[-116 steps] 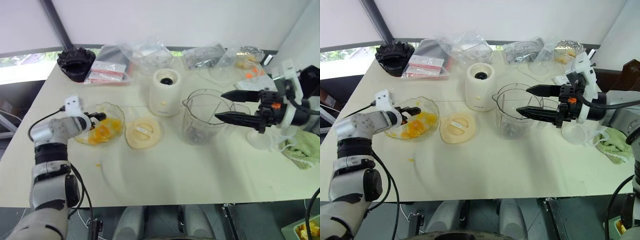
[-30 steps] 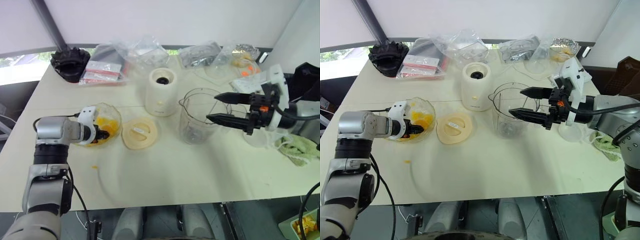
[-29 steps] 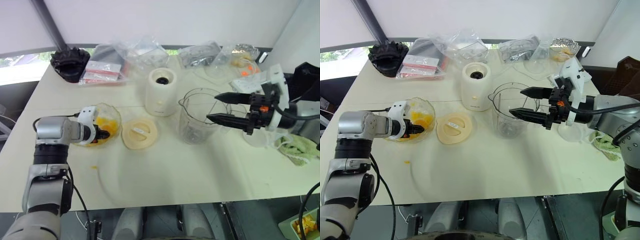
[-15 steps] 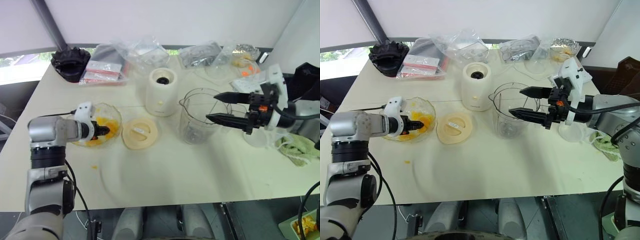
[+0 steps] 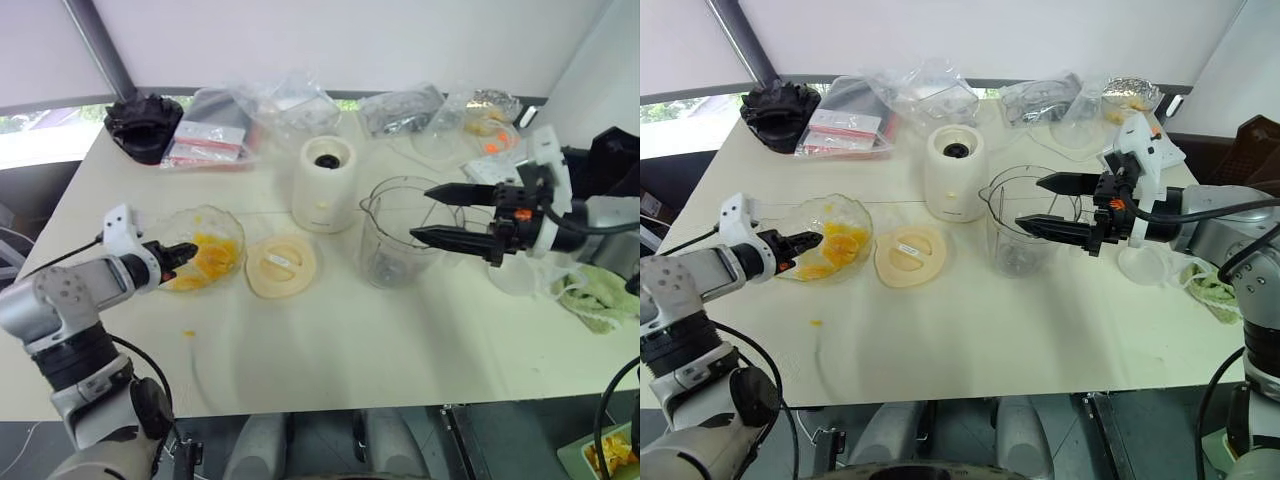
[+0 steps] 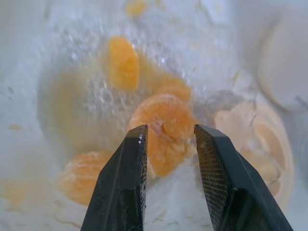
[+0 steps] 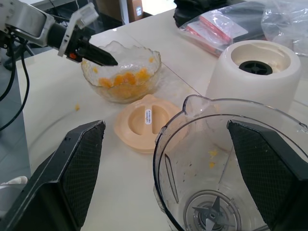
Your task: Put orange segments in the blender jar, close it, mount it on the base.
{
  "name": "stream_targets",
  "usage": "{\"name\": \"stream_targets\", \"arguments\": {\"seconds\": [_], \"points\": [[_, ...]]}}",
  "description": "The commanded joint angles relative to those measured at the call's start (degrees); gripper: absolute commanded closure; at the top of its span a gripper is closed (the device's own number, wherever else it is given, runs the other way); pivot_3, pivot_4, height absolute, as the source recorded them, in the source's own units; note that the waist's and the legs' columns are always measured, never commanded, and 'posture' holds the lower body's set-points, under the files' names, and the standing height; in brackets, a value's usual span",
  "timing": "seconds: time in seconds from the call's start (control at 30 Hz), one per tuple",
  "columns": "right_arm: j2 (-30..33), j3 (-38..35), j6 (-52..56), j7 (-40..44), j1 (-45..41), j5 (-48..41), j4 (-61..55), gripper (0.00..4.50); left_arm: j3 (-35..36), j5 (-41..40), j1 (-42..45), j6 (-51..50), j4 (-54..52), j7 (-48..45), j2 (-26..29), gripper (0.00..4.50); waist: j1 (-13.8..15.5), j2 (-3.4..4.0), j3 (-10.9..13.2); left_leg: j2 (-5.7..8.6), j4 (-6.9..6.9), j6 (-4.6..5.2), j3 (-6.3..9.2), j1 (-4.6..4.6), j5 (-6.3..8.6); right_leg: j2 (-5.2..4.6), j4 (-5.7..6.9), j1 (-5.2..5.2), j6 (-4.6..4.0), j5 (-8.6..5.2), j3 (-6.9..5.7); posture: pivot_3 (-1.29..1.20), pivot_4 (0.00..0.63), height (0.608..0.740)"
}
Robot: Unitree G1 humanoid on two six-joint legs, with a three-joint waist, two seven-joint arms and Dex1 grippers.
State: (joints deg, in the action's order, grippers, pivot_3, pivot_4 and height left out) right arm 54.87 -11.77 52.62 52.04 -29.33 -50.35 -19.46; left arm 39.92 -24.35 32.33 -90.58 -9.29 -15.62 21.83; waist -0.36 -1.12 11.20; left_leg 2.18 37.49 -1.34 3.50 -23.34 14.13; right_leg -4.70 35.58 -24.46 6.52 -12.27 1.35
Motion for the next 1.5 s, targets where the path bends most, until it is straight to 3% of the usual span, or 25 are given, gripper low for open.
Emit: {"name": "stream_targets", "arguments": {"seconds": [0.03,0.43,0.53,0.63,0.9,1.13,1.5], "points": [[-0.12,-1.23,-0.61,-0.16,-0.84,-0.39,-1.01,0.25,-3.28,0.46,-0.55,1.29,-1.16,0.84,0.63,2.94,-0.03,0.0,0.0,0.01,0.01,0.0,0.0,0.0,0.0,0.0,0.0,0.01,0.0,0.0,0.0,0.0,0.15,0.74],[-0.84,-2.64,-0.26,-2.02,0.87,-1.45,-2.96,0.25,-11.6,3.91,2.77,4.96,13.03,3.17,3.41,2.94,-0.21,-0.01,0.0,0.02,0.0,0.0,0.01,0.01,0.0,0.03,0.01,0.0,0.0,0.0,0.0,0.0,0.15,0.74],[-1.02,-3.18,0.03,-2.88,2.0,-2.06,-3.95,0.25,-14.45,4.53,4.66,5.98,14.73,3.24,4.83,2.09,-0.2,-0.01,0.0,0.01,0.0,0.0,0.01,0.01,0.0,0.02,0.01,0.0,0.0,0.0,0.0,0.0,0.15,0.74],[-1.08,-3.62,0.41,-3.65,2.49,-2.76,-4.55,0.25,-16.85,5.14,7.19,6.24,15.91,3.48,6.23,0.69,-0.2,-0.01,0.0,0.01,0.0,0.0,0.02,0.01,0.0,0.02,0.02,0.0,0.0,0.0,0.0,0.0,0.15,0.74],[0.14,-1.88,2.7,-2.95,-0.53,-4.49,-2.79,0.25,-18.42,6.68,11.8,2.3,20.04,5.0,6.62,0.69,-0.4,-0.01,0.0,0.02,-0.02,0.0,0.02,0.01,0.0,0.01,0.01,-0.01,0.01,0.01,0.0,0.0,0.15,0.74],[1.69,0.89,3.83,0.46,-5.08,-3.06,1.09,0.25,-17.36,8.58,10.39,0.14,20.28,7.41,4.28,0.69,-0.21,-0.01,0.0,0.02,-0.01,0.0,0.02,0.01,0.0,0.02,0.06,-0.03,0.01,0.01,0.0,0.0,0.15,0.74],[2.31,2.16,3.58,3.36,-6.84,-1.25,2.5,0.25,-15.05,9.01,9.17,5.71,23.13,8.19,-0.04,0.69,-0.19,-0.01,-0.01,0.02,-0.02,0.0,0.02,0.0,0.0,0.0,0.04,-0.04,0.03,0.02,-0.01,0.0,0.15,0.74]]}}
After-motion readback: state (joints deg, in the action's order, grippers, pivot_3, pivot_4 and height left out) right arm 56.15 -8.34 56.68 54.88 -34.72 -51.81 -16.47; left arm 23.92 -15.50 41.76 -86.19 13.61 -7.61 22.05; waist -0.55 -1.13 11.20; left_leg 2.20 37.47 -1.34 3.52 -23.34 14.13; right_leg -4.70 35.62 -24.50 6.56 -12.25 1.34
